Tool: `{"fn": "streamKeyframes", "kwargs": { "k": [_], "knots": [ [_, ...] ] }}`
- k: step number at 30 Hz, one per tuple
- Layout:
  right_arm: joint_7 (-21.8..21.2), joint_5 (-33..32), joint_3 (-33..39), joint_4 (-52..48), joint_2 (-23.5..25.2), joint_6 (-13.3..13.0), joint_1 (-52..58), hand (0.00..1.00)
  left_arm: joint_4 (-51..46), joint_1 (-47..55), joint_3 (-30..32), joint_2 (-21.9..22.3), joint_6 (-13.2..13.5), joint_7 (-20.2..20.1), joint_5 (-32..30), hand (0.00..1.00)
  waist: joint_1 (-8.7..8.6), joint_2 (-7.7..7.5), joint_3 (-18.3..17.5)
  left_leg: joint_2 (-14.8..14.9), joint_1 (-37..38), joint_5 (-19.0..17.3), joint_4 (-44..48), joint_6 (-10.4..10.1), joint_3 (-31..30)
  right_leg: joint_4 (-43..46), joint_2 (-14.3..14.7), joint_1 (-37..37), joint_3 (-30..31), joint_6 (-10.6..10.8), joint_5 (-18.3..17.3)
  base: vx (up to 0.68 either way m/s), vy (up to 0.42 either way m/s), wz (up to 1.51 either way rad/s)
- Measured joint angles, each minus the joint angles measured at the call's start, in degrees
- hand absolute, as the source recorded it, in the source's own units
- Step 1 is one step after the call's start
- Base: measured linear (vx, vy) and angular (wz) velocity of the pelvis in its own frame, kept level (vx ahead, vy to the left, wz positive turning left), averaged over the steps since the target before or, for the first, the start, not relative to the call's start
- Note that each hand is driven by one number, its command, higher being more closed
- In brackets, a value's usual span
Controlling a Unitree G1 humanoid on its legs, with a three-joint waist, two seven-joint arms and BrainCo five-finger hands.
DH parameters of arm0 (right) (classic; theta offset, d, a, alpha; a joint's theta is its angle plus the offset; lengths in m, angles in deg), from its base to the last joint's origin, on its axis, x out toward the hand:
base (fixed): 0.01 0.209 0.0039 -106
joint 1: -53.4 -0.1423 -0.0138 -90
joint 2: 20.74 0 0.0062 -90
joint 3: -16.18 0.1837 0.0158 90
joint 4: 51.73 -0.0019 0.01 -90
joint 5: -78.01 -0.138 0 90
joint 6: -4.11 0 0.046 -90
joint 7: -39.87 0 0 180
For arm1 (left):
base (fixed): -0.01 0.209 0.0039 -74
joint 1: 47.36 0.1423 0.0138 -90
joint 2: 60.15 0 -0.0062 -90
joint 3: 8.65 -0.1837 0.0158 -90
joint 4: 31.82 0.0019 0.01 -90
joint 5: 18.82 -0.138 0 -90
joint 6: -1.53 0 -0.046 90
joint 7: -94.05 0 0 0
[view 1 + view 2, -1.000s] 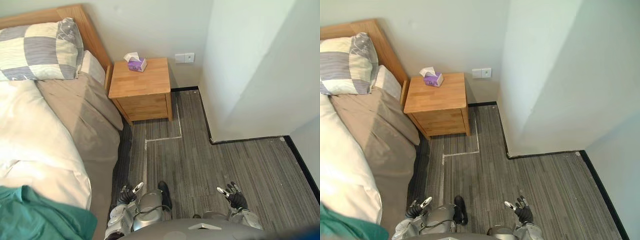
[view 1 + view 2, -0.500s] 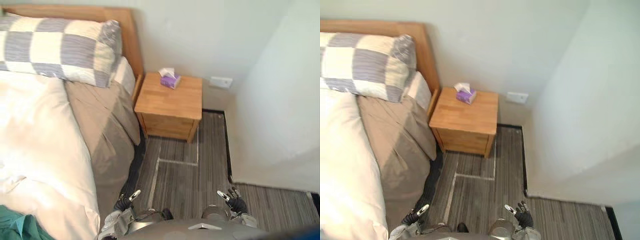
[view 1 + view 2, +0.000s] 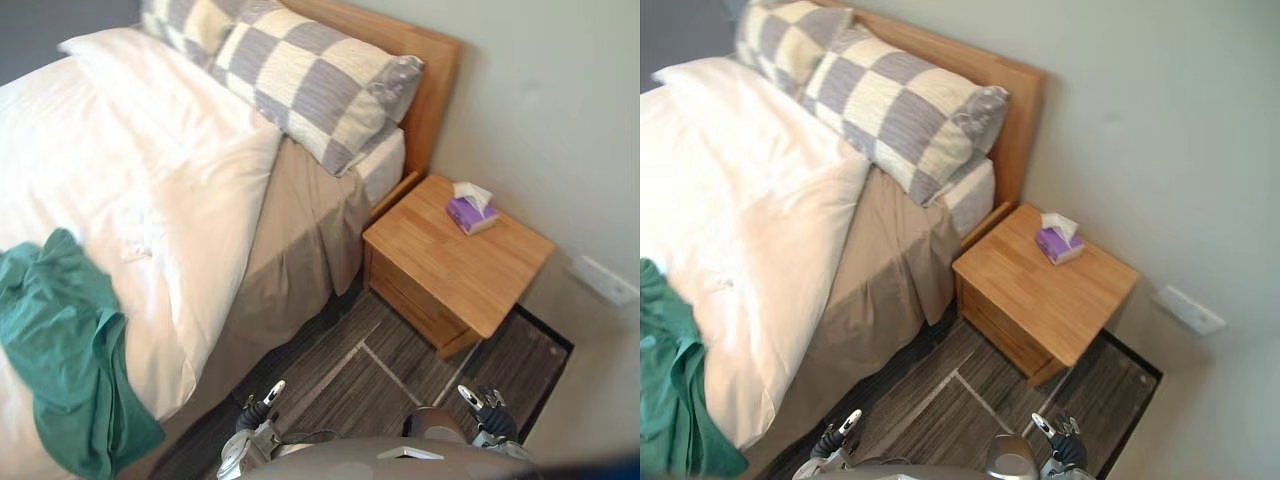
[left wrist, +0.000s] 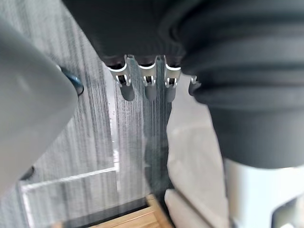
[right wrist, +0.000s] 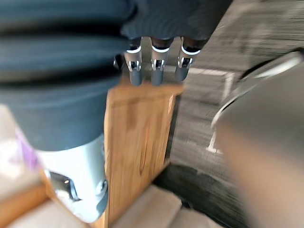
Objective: Tidy the bed and pick cloth on bed and put in laundry
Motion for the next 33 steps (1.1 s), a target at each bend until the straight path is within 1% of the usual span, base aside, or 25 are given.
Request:
{"fn": "streamKeyframes", "kwargs": {
  "k": [2,3,5,6,7,8,9,10,11,12,13,14,15,16,18,21,25,26,27,28,29,30,31,32,33],
  "knots": [
    [0.2,1.5,-2.2,-0.9,0.5,0.7,-1.5,0.00,-1.1,0.1,0.7,-0.6,0.0,0.4,3.1,0.00,0.46,-1.41,-0.4,-0.3,-5.2,0.1,5.9,-0.2,1.4,-0.2,-1.5,-0.8,-2.2,0.0,-1.5,-0.01,-0.109,0.56],
    [0.5,1.6,-2.2,-1.0,0.7,0.9,-2.0,0.00,-1.5,0.1,0.7,-0.6,0.0,0.4,3.8,0.00,0.63,-1.49,-0.3,-0.4,-6.7,0.1,7.9,-0.2,1.7,-0.5,-1.9,-0.7,-2.8,-0.1,-1.7,-0.02,-0.085,0.59],
    [1.7,2.2,-2.0,-2.2,0.9,2.4,-2.1,0.00,-1.8,0.1,0.7,-0.2,-0.1,0.4,4.4,0.00,0.76,-0.73,0.2,0.1,-12.6,0.0,18.4,-0.4,4.4,-4.1,-2.5,2.4,-5.4,-0.4,-1.9,-0.02,-0.079,0.61],
    [2.1,2.2,-1.7,-2.3,0.9,2.6,-2.1,0.00,-1.8,0.1,0.7,0.0,0.0,0.4,4.4,0.00,0.78,-0.52,0.5,0.5,-13.4,0.2,20.8,-0.7,5.5,-5.1,-2.6,3.8,-6.2,-0.6,-2.0,-0.03,-0.072,0.55],
    [2.4,2.2,-1.4,-2.7,0.8,3.1,-1.8,0.00,-1.8,0.2,0.7,0.3,0.0,0.4,4.4,0.00,0.94,-0.54,1.0,1.6,-14.4,0.2,23.7,-1.0,9.0,-6.7,-3.0,6.0,-8.1,-0.8,-2.1,-0.04,-0.049,0.45],
    [2.6,2.4,-1.4,-3.2,0.6,3.4,-1.6,0.00,-1.9,0.6,0.7,0.6,0.0,0.4,4.4,0.00,0.94,0.36,0.5,3.0,-14.2,-0.5,24.3,-0.7,14.1,-7.2,-3.2,7.0,-9.7,-0.7,-2.1,-0.05,-0.020,0.42],
    [2.7,2.7,-1.4,-3.7,0.6,3.5,-1.6,0.00,-1.9,0.7,0.7,0.6,0.0,0.3,4.3,0.00,0.75,0.70,0.4,3.4,-13.8,-0.8,23.7,-0.5,16.8,-7.0,-3.5,7.1,-10.6,-0.4,-2.3,-0.05,0.022,0.48],
    [2.7,3.3,-1.4,-4.3,1.0,3.7,-1.7,0.00,-2.0,0.5,0.7,1.0,0.0,-0.1,4.0,0.00,0.46,0.70,0.3,3.1,-13.5,-0.8,21.5,-0.5,20.1,-6.7,-4.5,7.0,-12.0,0.4,-3.1,-0.06,0.055,0.66],
    [2.7,3.3,-1.3,-4.5,1.2,3.8,-1.7,0.00,-2.2,0.4,0.6,0.9,0.0,-0.5,3.4,0.00,0.48,0.54,0.2,1.8,-13.3,-0.8,18.1,-0.4,20.9,-6.7,-5.3,6.6,-13.1,1.0,-3.8,-0.06,0.065,0.74],
    [2.7,3.3,-1.3,-4.5,1.2,3.8,-1.8,0.00,-2.3,0.3,0.6,0.9,0.1,-0.6,3.2,0.00,0.47,0.61,0.2,1.3,-13.0,-0.8,16.3,-0.4,21.3,-6.7,-5.8,6.5,-13.9,1.3,-4.1,-0.09,0.075,0.84],
    [2.7,3.3,-1.1,-4.5,1.2,4.0,-1.7,0.00,-2.4,0.1,0.6,0.8,0.1,-0.7,3.2,0.00,0.51,0.40,0.3,0.4,-12.5,-0.6,12.3,0.1,21.7,-6.6,-6.0,6.1,-15.5,1.3,-4.1,-0.10,0.066,0.81],
    [2.7,3.4,-0.9,-4.4,1.4,4.4,-1.8,0.00,-2.4,0.1,0.6,0.6,0.1,-0.7,3.2,0.00,0.76,0.22,0.4,0.0,-11.8,-0.5,9.0,1.4,22.0,-6.7,-6.0,6.1,-16.9,1.4,-4.0,-0.09,0.059,0.75],
    [2.7,3.5,-0.9,-4.4,1.5,4.6,-1.8,0.00,-2.2,0.3,0.7,0.4,0.0,-0.7,3.2,0.00,1.00,0.02,0.5,-0.1,-11.6,-0.2,8.0,2.3,22.2,-6.6,-5.9,6.1,-17.1,1.4,-4.0,-0.12,0.034,0.40],
    [2.7,4.1,-0.6,-4.3,2.0,4.9,-1.8,0.00,-2.3,0.7,1.2,0.3,0.0,-0.7,3.5,0.00,2.16,-0.46,0.5,-0.2,-11.4,0.3,7.1,2.8,22.7,-6.7,-5.9,6.1,-17.1,1.6,-3.8,-0.09,0.021,0.02],
    [2.5,5.1,-0.2,-4.2,2.1,4.9,-1.8,0.00,-2.3,1.0,1.4,0.3,0.0,-0.6,3.3,0.00,2.77,-0.68,0.1,-0.6,-10.2,1.1,5.6,2.9,23.3,-6.6,-6.0,6.3,-16.7,1.6,-3.6,-0.08,0.012,-0.14],
    [2.5,5.5,0.1,-4.1,2.5,4.9,-1.8,0.00,-2.2,1.5,1.1,0.2,-0.1,-0.7,3.1,0.00,2.31,-0.98,-1.0,-1.6,-9.0,2.9,1.7,2.0,23.4,-6.8,-6.2,6.0,-16.7,1.7,-3.4,-0.05,0.007,-0.01],
    [2.7,5.6,1.3,-2.0,2.4,4.8,-1.9,0.00,-1.6,1.5,0.7,-0.6,-0.1,-0.7,2.9,0.00,2.48,-1.28,-2.2,-2.8,-7.6,5.4,-3.1,2.3,23.0,-7.0,-6.3,5.5,-17.1,1.7,-3.5,0.01,-0.011,0.06],
    [3.0,5.6,1.4,-1.3,2.2,4.8,-1.9,0.00,-1.4,1.6,0.5,-0.8,-0.2,-0.8,1.8,0.00,2.40,-2.02,-2.7,-3.7,-7.3,6.0,-4.6,2.8,22.4,-6.8,-7.0,5.4,-17.9,2.4,-4.1,0.04,0.006,0.20],
    [3.2,5.6,1.5,-0.9,2.2,4.7,-1.8,0.00,-1.4,1.6,0.4,-1.2,-0.2,-0.8,1.3,0.00,2.40,-2.26,-2.8,-4.4,-6.9,6.0,-5.3,3.1,21.8,-6.3,-7.8,5.6,-18.5,3.2,-4.9,0.08,0.033,0.48],
    [3.7,5.6,1.6,-0.4,2.1,4.7,-1.1,0.00,-1.4,1.6,-1.2,-2.0,-0.5,-0.9,0.4,0.00,2.15,-2.81,-2.9,-6.1,-5.5,5.2,-6.4,3.5,21.3,-2.9,-10.1,6.3,-20.0,5.2,-6.0,0.12,0.054,0.66],
    [4.0,5.6,1.8,-0.2,1.6,4.4,-0.4,0.00,-0.8,0.8,-2.7,-2.7,-0.5,-1.0,-0.9,0.00,1.84,-3.22,-2.3,-7.2,-4.6,4.7,-5.9,3.8,20.3,9.3,-13.3,2.5,-16.1,3.5,-5.3,0.12,0.072,0.75],
    [4.2,5.5,1.8,0.0,1.7,4.4,-0.2,0.00,-0.3,0.7,-3.4,-3.2,-0.5,-1.1,-1.4,0.00,1.83,-3.47,-2.2,-7.9,-4.1,4.3,-5.4,4.4,19.2,15.1,-14.7,0.3,-13.4,2.0,-3.7,0.13,0.084,0.86],
    [4.7,5.1,2.1,-0.1,1.8,3.8,-0.3,0.00,0.5,0.7,-4.2,-4.2,-0.5,-1.8,-1.4,0.00,0.96,-3.87,-2.1,-8.7,-2.9,3.6,-5.0,5.5,16.3,23.7,-15.7,-2.9,-8.5,1.6,1.7,0.15,0.085,1.06],
    [5.0,5.1,1.9,0.2,1.5,3.2,-0.9,0.00,0.8,0.5,-5.1,-4.5,-0.6,-1.8,-1.6,0.00,0.12,-3.26,-1.6,-8.5,-1.3,3.5,-5.1,6.7,13.9,28.8,-15.0,-5.1,-5.3,2.7,4.0,0.17,0.069,1.05],
    [5.1,5.1,1.5,0.4,1.5,2.9,-1.2,0.00,0.7,0.5,-5.3,-4.7,-0.6,-1.8,-2.1,0.00,-0.15,-3.09,-1.7,-8.2,-0.7,3.4,-4.9,7.3,13.1,28.7,-14.1,-5.4,-4.2,3.4,2.0,0.18,0.034,0.97]
  ]
}}
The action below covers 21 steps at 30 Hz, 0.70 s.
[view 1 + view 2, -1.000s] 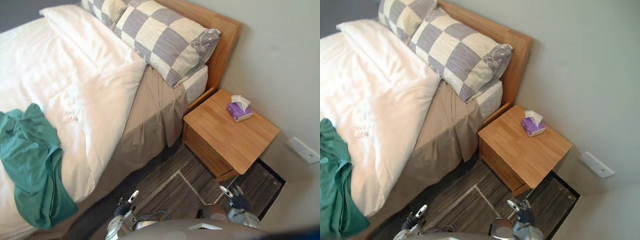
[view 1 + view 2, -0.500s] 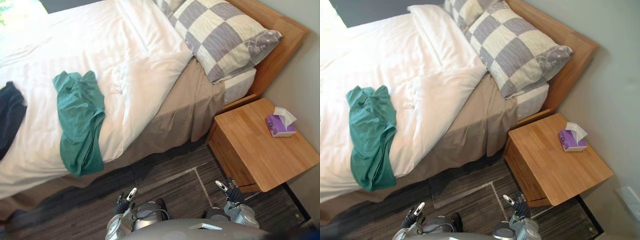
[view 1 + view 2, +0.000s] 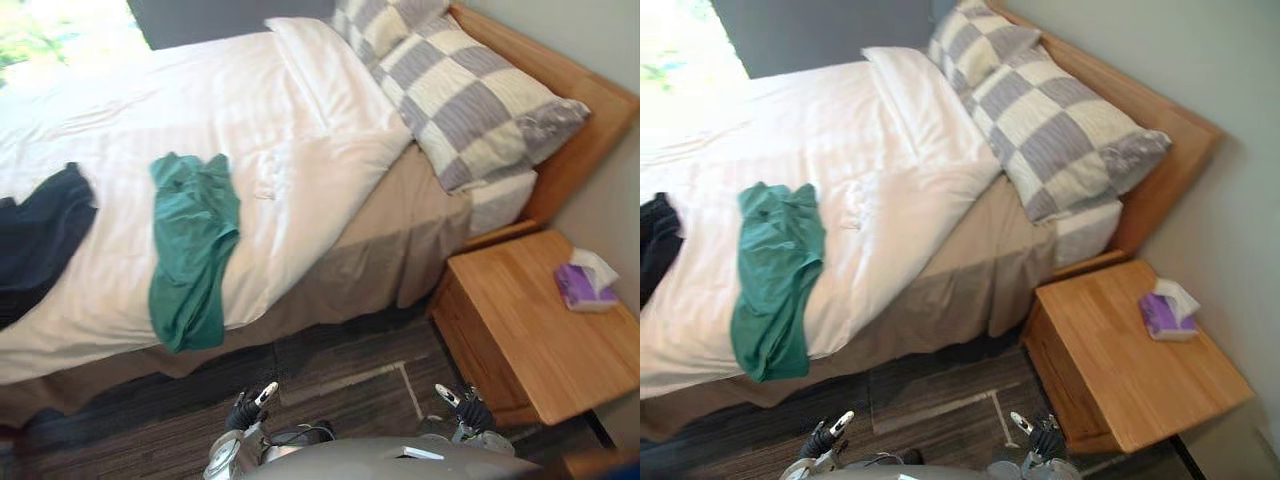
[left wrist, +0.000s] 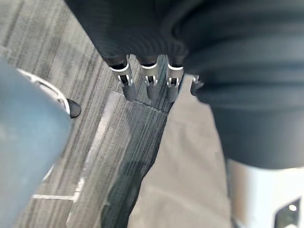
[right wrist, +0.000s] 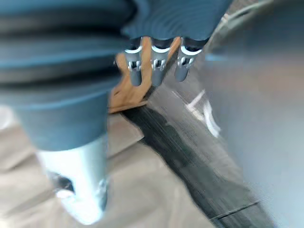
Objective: Tidy the bed and pick cloth on bed and put in laundry
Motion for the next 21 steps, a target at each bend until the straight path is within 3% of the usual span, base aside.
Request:
{"fn": "streamKeyframes", "kwargs": {
  "k": [2,4,6,7,8,9,12,14,17,21],
  "knots": [
    [0.0,0.0,-1.9,0.0,0.0,-1.3,-0.5,0.00,-0.2,-0.9,-0.1,-0.1,0.2,0.0,-1.1,0.00,0.25,-0.30,0.2,1.7,1.3,-0.5,-0.4,-0.2,-2.8,-6.2,3.3,-1.7,1.6,0.6,-4.0,0.18,-0.024,0.72],
    [0.1,-0.3,-2.2,0.0,-0.2,-1.8,-0.5,0.00,-0.2,-1.1,-0.2,0.2,0.0,0.0,-1.1,0.00,0.17,0.22,0.5,3.5,2.1,-0.8,-0.3,-1.4,-4.3,-14.1,6.6,-1.8,1.7,0.7,-4.5,0.23,-0.125,0.46],
    [-0.1,-0.9,-3.1,0.0,-0.3,-1.9,-0.5,0.00,-0.4,-1.4,-0.2,0.6,-0.2,-0.1,-1.2,0.00,0.12,0.17,0.4,4.5,1.9,-1.6,0.0,-2.8,-5.0,-24.0,10.1,-1.3,3.2,0.8,-3.7,0.24,-0.188,0.28],
    [-0.2,-1.5,-3.5,0.0,0.1,-1.9,0.1,0.00,-0.5,-1.8,-0.1,0.4,-0.5,-0.2,-1.4,0.00,0.09,-0.40,0.2,4.3,1.4,-2.1,0.1,-3.8,-5.4,-31.1,11.6,-0.8,5.6,-0.2,0.0,0.18,-0.182,0.28],
    [-0.4,-1.9,-3.8,-0.1,0.4,-2.0,0.5,0.00,0.0,-1.9,0.0,0.5,-0.8,-0.2,-1.4,0.00,-0.08,-0.89,0.1,4.2,1.5,-2.6,0.2,-4.5,-5.8,-33.0,11.9,-0.1,5.9,-2.8,0.9,0.28,-0.261,0.28],
    [-0.6,-2.1,-3.9,0.0,-1.0,-2.3,0.4,0.00,-0.3,-2.3,-0.1,1.9,-1.0,-0.3,-2.0,0.00,-0.21,1.26,0.6,5.5,1.7,-2.2,0.2,-5.8,-4.5,-33.6,12.6,0.8,4.7,-2.4,1.3,0.18,-0.149,0.24],
    [-0.4,-3.2,-3.7,-0.2,-1.8,-3.1,0.5,0.00,-0.5,-2.6,0.4,3.7,-0.9,-0.2,-2.5,0.00,-0.67,3.11,0.8,7.8,2.8,-1.1,-0.4,-7.9,-1.2,-35.2,14.4,3.3,2.6,-3.4,0.6,0.21,-0.150,0.24],
    [0.3,-5.3,-4.2,-0.2,-1.5,-3.8,0.8,0.00,-0.7,-2.6,0.6,3.7,-1.0,-0.2,-2.5,0.00,-0.57,2.63,0.8,8.4,3.9,0.0,-0.3,-9.1,-0.4,-35.7,14.9,5.2,2.2,-3.4,0.6,0.16,-0.136,0.12],
    [3.3,-8.9,-5.0,-1.8,-1.3,-5.5,1.3,0.00,-1.4,-2.5,1.3,3.8,-1.4,-0.2,-2.7,0.00,0.08,2.32,0.3,8.8,4.3,0.4,-0.3,-9.1,1.8,-37.5,15.5,6.6,2.2,-3.4,0.6,0.08,-0.069,0.03],
    [9.4,-6.9,-5.9,-11.5,0.0,-7.5,2.7,0.00,-4.7,-0.7,1.4,3.2,-2.8,-0.1,-3.3,0.00,0.64,0.88,0.2,8.6,4.0,0.4,-0.4,-9.1,2.2,-38.4,15.5,6.7,2.7,-3.4,0.7,-0.02,-0.001,0.00]
  ]
}}
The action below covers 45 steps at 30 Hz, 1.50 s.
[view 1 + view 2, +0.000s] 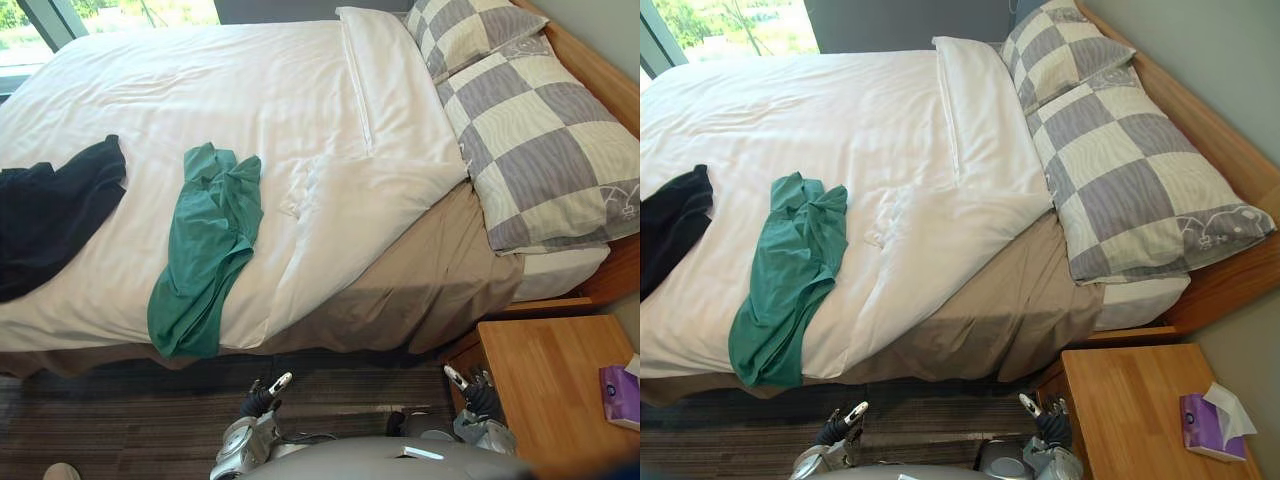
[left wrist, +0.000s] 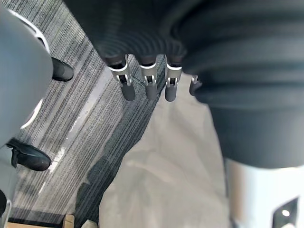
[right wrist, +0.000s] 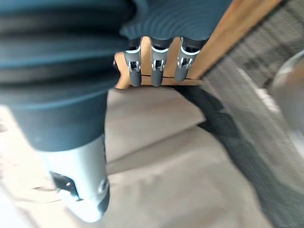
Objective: Tidy the bed and pick cloth on bed and put in laundry
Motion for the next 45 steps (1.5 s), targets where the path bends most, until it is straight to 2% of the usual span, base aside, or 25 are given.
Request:
{"fn": "streamKeyframes", "kwargs": {
  "k": [3,4,6,7,8,10,12,14,17,19,20,21,25,28,33,36,40,43,44,45],
  "knots": [
    [6.6,5.8,-0.6,-17.3,-0.6,-0.3,1.2,0.00,-2.3,2.6,-0.8,-1.3,-1.2,0.2,-0.3,0.00,-0.05,-1.20,-0.2,0.1,-0.6,-0.1,-0.2,0.0,0.5,-1.1,0.3,-0.2,0.5,-0.3,0.6,-0.08,0.000,0.04],
    [8.8,8.8,-0.3,-27.4,-2.3,0.4,1.9,0.00,-2.9,3.3,-1.9,-1.8,-1.3,0.2,-0.5,0.00,-0.72,-0.88,-0.5,0.8,-2.0,-2.0,-0.4,1.5,4.3,-2.1,0.6,-0.3,-0.5,-0.4,0.5,-0.13,0.011,0.38],
    [9.7,13.1,0.9,-37.0,-5.0,2.2,1.8,0.00,-4.5,4.8,-2.3,-2.1,-1.5,0.2,-1.4,0.00,-1.16,-0.98,-1.1,2.3,-2.7,-4.6,0.2,2.5,11.3,-3.5,-0.1,0.0,-1.9,0.0,0.8,-0.08,0.004,0.60],
    [10.5,16.4,1.8,-41.5,-6.7,2.8,1.8,0.00,-4.5,5.1,-2.6,-2.9,-1.4,0.1,-2.7,0.00,-1.50,-1.91,-1.7,2.7,-2.9,-4.3,0.2,2.7,13.6,-3.6,-1.0,0.2,-3.3,0.2,0.7,0.02,0.017,0.77],
    [10.7,18.9,2.0,-43.8,-8.9,3.3,1.3,0.00,-4.5,5.0,-3.5,-3.3,-0.9,0.1,-2.8,0.00,-1.41,-1.15,-1.2,2.5,-3.2,-1.9,0.0,2.3,13.0,-2.4,-1.4,0.1,-3.5,0.3,0.1,0.02,0.031,0.68],
    [10.8,22.2,1.0,-43.6,-11.1,5.0,-0.6,0.00,-4.4,5.0,-5.0,-4.3,-0.3,-0.2,-4.9,0.00,-1.25,-1.26,-1.4,1.6,-3.2,-0.3,-0.1,1.6,10.8,-1.0,-2.0,0.1,-3.3,0.4,-0.6,0.03,0.057,0.36],
    [10.6,24.3,-0.7,-42.7,-12.2,6.6,-3.5,0.00,-4.4,5.0,-7.1,-6.4,0.1,-0.6,-6.2,0.00,-1.21,-1.10,-1.4,1.0,-3.6,-0.2,-0.4,1.7,10.1,-1.0,-2.1,-0.1,-2.5,0.2,-0.5,0.05,0.046,0.26],
    [10.0,27.5,-2.4,-39.8,-15.8,8.9,-9.7,0.00,-2.9,5.0,-9.1,-8.5,-0.1,-1.1,-7.2,0.00,-1.39,-1.08,-1.1,-0.1,-5.2,0.8,-1.1,2.1,8.6,-1.1,-2.3,-1.3,-1.9,-0.1,-0.3,0.05,0.039,0.30],
    [9.7,28.2,-4.3,-36.1,-20.6,12.8,-18.4,0.00,-1.0,5.1,-9.8,-9.2,-0.7,-1.6,-8.0,0.00,-1.29,0.05,0.4,-0.3,-6.5,1.1,-0.8,2.3,7.1,-1.1,-2.3,-1.8,-0.3,-0.3,-0.1,0.03,0.016,0.32],
    [9.4,29.4,-6.8,-34.2,-23.7,16.7,-28.1,0.00,-0.9,4.5,-10.2,-10.6,-0.6,-2.6,-8.3,0.00,-1.05,0.35,3.7,0.2,-8.6,0.9,1.7,2.3,5.4,-0.8,-2.4,-1.8,0.3,-0.5,0.0,-0.01,-0.023,0.38],
    [9.4,29.5,-7.5,-33.8,-24.2,17.4,-30.7,0.00,-0.9,4.1,-10.2,-11.1,-0.6,-2.8,-8.3,0.00,-1.03,0.18,4.6,0.5,-9.5,0.7,2.9,2.3,4.7,-0.7,-2.3,-2.0,0.2,-0.6,0.1,-0.06,-0.056,0.47],
    [9.3,30.6,-8.6,-32.5,-25.5,18.4,-37.1,0.00,-1.1,2.8,-10.2,-12.4,-0.3,-2.9,-8.0,0.00,-0.84,-0.22,7.6,1.3,-11.9,-0.2,6.0,2.2,3.4,-0.5,-2.0,-2.3,0.2,-0.7,0.1,-0.10,-0.070,0.41],
    [9.2,33.4,-10.6,-31.9,-29.4,19.6,-47.6,0.00,-2.3,-0.3,-10.1,-13.8,0.4,-3.0,-5.9,0.00,0.70,-0.83,12.6,2.4,-19.0,-1.3,11.7,2.4,1.1,0.9,-1.8,-6.7,0.0,-0.7,0.4,-0.12,-0.036,0.27],
    [8.7,34.4,-12.9,-30.1,-32.3,20.9,-53.8,0.00,-3.9,-2.2,-10.1,-14.0,0.7,-2.8,-5.8,0.00,1.76,-0.46,16.4,2.5,-23.6,-1.6,14.7,2.9,-0.5,1.7,-2.0,-9.6,-0.5,-0.6,0.9,-0.08,0.030,0.19],
    [7.7,34.4,-15.6,-27.2,-34.2,22.6,-58.6,0.00,-4.7,-2.7,-10.1,-15.1,1.2,-2.7,-5.7,0.00,2.14,-0.11,17.3,2.0,-28.7,-1.3,16.4,3.4,-2.1,3.0,-2.6,-13.6,-1.0,-0.5,1.0,-0.03,0.030,0.20],
    [7.5,34.4,-17.4,-25.8,-38.4,24.2,-62.8,0.00,-4.6,-4.6,-10.1,-15.1,1.7,-2.7,-5.7,0.00,3.11,0.95,18.0,1.3,-32.8,-0.5,17.1,4.1,-3.4,4.6,-3.5,-17.5,-1.7,-0.5,1.0,-0.05,0.015,0.20],
    [7.0,34.3,-19.6,-21.8,-41.1,28.4,-67.2,0.00,-4.8,-6.2,-10.1,-15.5,2.0,-2.8,-4.6,0.00,3.44,2.47,18.9,0.2,-36.7,1.1,16.9,4.6,-5.0,6.4,-4.7,-21.3,-3.0,-0.5,1.0,-0.05,0.011,0.25],
    [6.7,34.2,-20.0,-18.8,-42.6,30.4,-68.9,0.00,-4.8,-7.6,-10.1,-15.9,2.3,-3.5,-3.6,0.00,4.48,3.25,19.4,-0.8,-39.9,2.7,15.8,4.9,-5.4,8.9,-5.9,-25.8,-3.0,-0.4,0.6,-0.08,-0.002,0.18],
    [6.8,34.2,-20.0,-18.7,-43.3,31.1,-69.1,1.00,-4.9,-8.2,-10.1,-15.9,2.5,-4.1,-3.4,0.00,4.74,3.60,19.6,-0.9,-41.2,3.2,15.8,4.9,-5.5,9.7,-6.2,-27.5,-3.0,-0.3,0.5,-0.06,-0.011,0.10],
    [6.8,34.2,-20.0,-18.7,-43.5,31.4,-69.2,1.00,-4.8,-8.5,-10.1,-15.9,2.8,-4.4,-3.3,0.00,4.83,3.76,19.6,-1.0,-41.8,3.4,15.8,4.9,-5.4,10.2,-6.4,-28.2,-2.9,-0.2,0.5,-0.08,-0.012,0.10]
  ]
}}
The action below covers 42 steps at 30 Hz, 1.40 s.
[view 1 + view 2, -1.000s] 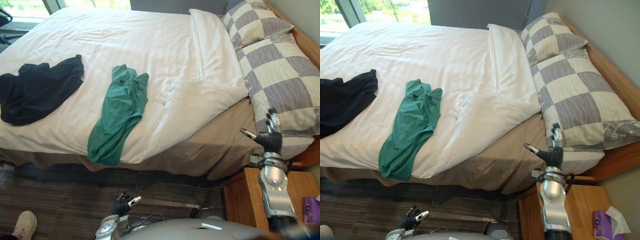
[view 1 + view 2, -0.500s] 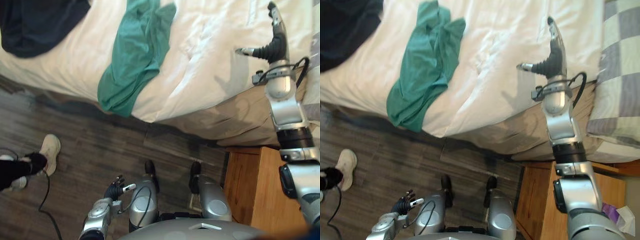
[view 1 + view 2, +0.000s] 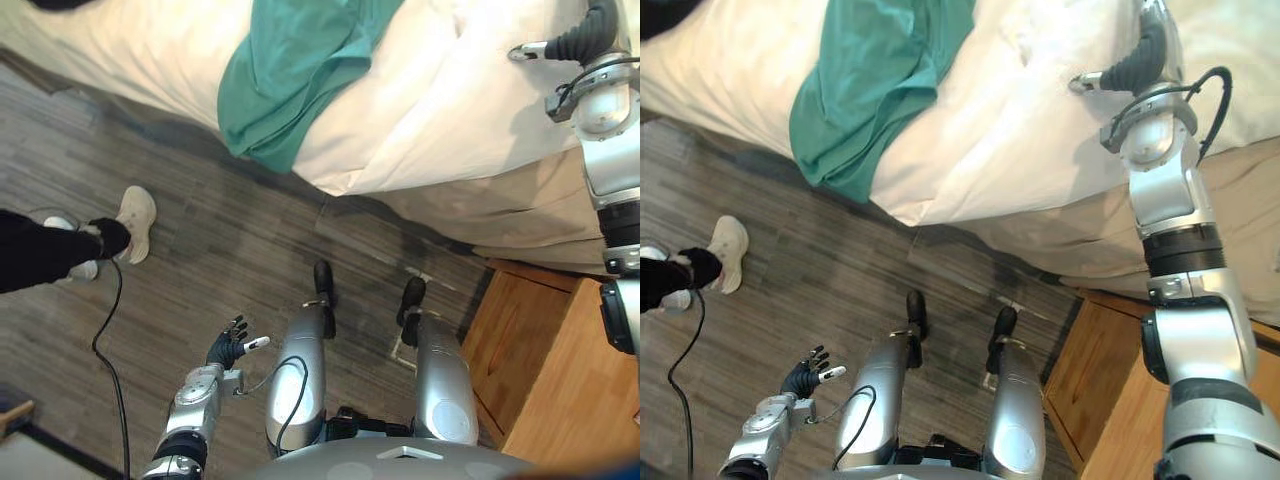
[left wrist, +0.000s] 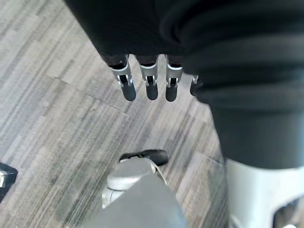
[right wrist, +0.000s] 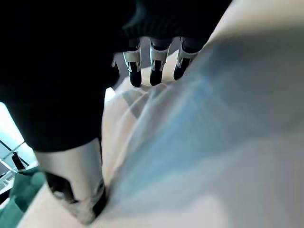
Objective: Tidy the bed and pick cloth on bed and put in laundry
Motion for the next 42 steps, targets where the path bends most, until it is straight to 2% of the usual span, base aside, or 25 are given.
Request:
{"fn": "streamKeyframes", "kwargs": {
  "k": [4,6,10,12,14,15,17,20,23,24,27,29,31,33,35,37,38,42],
  "knots": [
    [-1.4,-1.6,0.3,-0.8,0.0,3.0,-2.2,1.00,-2.6,-1.0,0.1,1.1,0.6,-0.9,1.2,0.00,0.01,0.16,0.1,-0.3,-1.8,0.8,0.1,0.0,0.6,2.7,-1.0,-3.2,0.3,0.2,-0.6,-0.06,-0.020,0.03],
    [-2.9,-4.4,0.5,-2.0,-0.3,4.4,-2.5,1.00,-4.8,-1.6,0.2,1.6,0.5,-0.9,1.3,0.00,-0.26,0.17,0.1,0.3,-2.5,0.9,0.4,-0.1,0.6,3.1,-0.8,-3.7,0.2,0.4,-0.7,-0.05,-0.045,0.01],
    [-2.1,-9.3,0.6,-2.0,0.4,4.6,-1.0,1.00,-4.9,-4.2,3.5,3.1,-0.9,0.3,0.6,0.00,0.10,-0.26,-0.2,1.8,-3.3,0.7,1.6,-0.6,0.4,2.3,0.7,-3.5,-0.1,0.4,-0.5,-0.01,-0.060,-0.06],
    [-0.2,-12.2,1.6,-1.1,2.4,3.5,0.8,1.00,-4.5,-4.4,4.0,3.6,-1.5,2.1,0.4,0.00,0.10,-0.43,-0.2,3.3,-2.9,-0.2,3.0,-1.1,0.2,0.9,2.1,-1.8,-0.5,0.1,0.1,0.04,-0.055,-0.17],
    [2.2,-15.7,4.5,1.3,6.7,0.7,4.7,1.00,-3.9,-5.0,4.0,3.6,-2.8,4.4,-1.0,0.00,0.13,-1.31,-0.3,4.8,-0.5,-0.8,3.4,-1.7,0.2,-1.5,3.8,1.6,-0.6,-0.1,1.1,0.06,-0.045,-0.22],
    [2.7,-16.3,5.3,1.7,7.8,0.1,5.9,1.00,-3.9,-5.0,4.0,3.5,-3.1,4.7,-1.0,0.00,0.18,-1.69,-0.5,5.1,0.2,-0.9,3.4,-1.9,0.3,-2.3,4.3,2.5,-0.5,-0.1,1.4,0.06,-0.025,-0.25],
    [4.9,-19.6,8.2,2.0,12.5,-3.2,12.6,1.00,-3.5,-5.0,4.0,3.5,-4.7,6.8,-1.7,0.00,0.15,-3.36,-1.4,6.5,3.5,-1.7,3.2,-2.5,0.9,-5.6,6.2,6.7,0.0,-0.3,2.3,0.05,-0.025,-0.28],
    [6.3,-21.3,11.9,0.3,17.4,-6.2,21.3,1.00,-3.6,-4.9,3.4,3.5,-6.2,7.2,-3.4,0.00,-0.22,-5.58,-2.5,7.5,7.6,-2.6,2.8,-2.8,2.4,-8.9,7.5,11.2,1.4,-0.2,3.5,0.04,0.001,-0.32],
    [7.5,-21.3,14.9,-5.4,21.8,-9.0,30.9,1.00,-4.2,-4.3,1.5,4.1,-7.4,8.4,-5.2,0.00,-0.85,-6.51,-2.8,7.5,12.1,-3.3,1.8,-2.6,4.5,-12.4,8.2,15.6,3.4,0.2,5.0,0.02,0.048,-0.34],
    [7.7,-21.3,15.9,-8.3,24.1,-10.1,34.7,0.00,-4.2,-3.6,0.9,4.3,-7.6,9.0,-5.7,0.00,-1.95,-6.83,-3.0,7.3,13.8,-3.6,1.2,-2.5,5.6,-13.7,8.1,17.2,4.0,0.6,5.6,0.02,0.076,-0.30],
    [8.8,-22.6,16.9,-13.2,29.0,-12.9,43.7,0.00,-4.2,-1.2,-0.4,4.8,-8.6,10.2,-6.0,0.00,-3.30,-8.26,-4.8,6.9,17.1,-4.5,-0.4,-2.3,8.1,-16.4,8.1,19.5,6.6,1.3,6.8,0.04,0.078,-0.41],
    [8.8,-23.7,17.6,-14.3,30.4,-14.5,47.4,0.00,-4.1,-0.3,-1.8,5.0,-8.8,10.7,-6.0,0.00,-3.73,-8.57,-5.7,6.5,18.4,-4.6,-1.1,-2.3,8.8,-17.8,8.0,20.6,7.3,1.5,7.3,0.07,0.068,-0.25],
    [7.9,-27.7,18.7,-14.8,33.4,-18.6,52.9,0.00,-4.0,1.2,-3.3,6.0,-9.2,10.8,-7.2,0.00,-4.85,-8.68,-8.1,5.7,20.3,-4.6,-2.2,-2.3,10.3,-18.9,7.4,21.7,8.2,1.9,7.6,0.12,0.081,-0.21],
    [5.2,-35.0,19.3,-14.7,37.6,-23.5,58.3,0.00,-3.5,3.6,-4.6,7.8,-9.2,10.8,-8.2,0.00,-5.88,-7.90,-10.7,4.4,24.7,-4.5,-5.3,-2.2,12.2,-20.0,6.8,24.2,9.8,2.0,7.6,0.11,0.078,-0.31],
    [3.7,-39.6,19.8,-14.4,40.3,-26.4,62.9,0.00,-3.0,5.0,-5.2,8.7,-8.6,10.7,-8.2,0.00,-6.55,-6.78,-13.1,3.6,27.4,-4.4,-7.5,-2.2,13.4,-20.8,6.4,25.6,10.4,2.4,7.4,0.09,0.053,-0.28],
    [3.1,-42.7,20.9,-11.2,42.2,-28.5,66.6,0.00,-1.4,5.8,-5.5,10.0,-7.8,10.5,-8.2,0.00,-7.03,-5.35,-15.1,2.9,29.9,-4.3,-9.6,-2.2,14.9,-21.1,6.2,26.8,11.5,3.0,7.0,0.10,0.051,-0.28],
    [2.6,-46.7,22.0,-7.4,43.1,-30.2,68.3,0.00,-0.7,6.7,-5.7,10.3,-7.0,10.4,-8.2,0.00,-7.69,-4.55,-16.1,2.5,31.7,-4.0,-11.2,-2.2,15.5,-21.3,6.1,27.6,12.0,3.2,6.8,0.09,0.046,-0.27],
    [0.4,-57.8,26.0,3.2,45.4,-33.3,73.2,0.00,2.6,7.4,-4.9,11.8,-5.0,9.6,-8.0,0.00,-8.41,-2.53,-17.5,2.2,36.4,-3.1,-15.3,-2.8,19.7,-21.4,6.4,29.1,14.4,3.2,6.7,0.04,0.017,-0.44]
  ]
}}
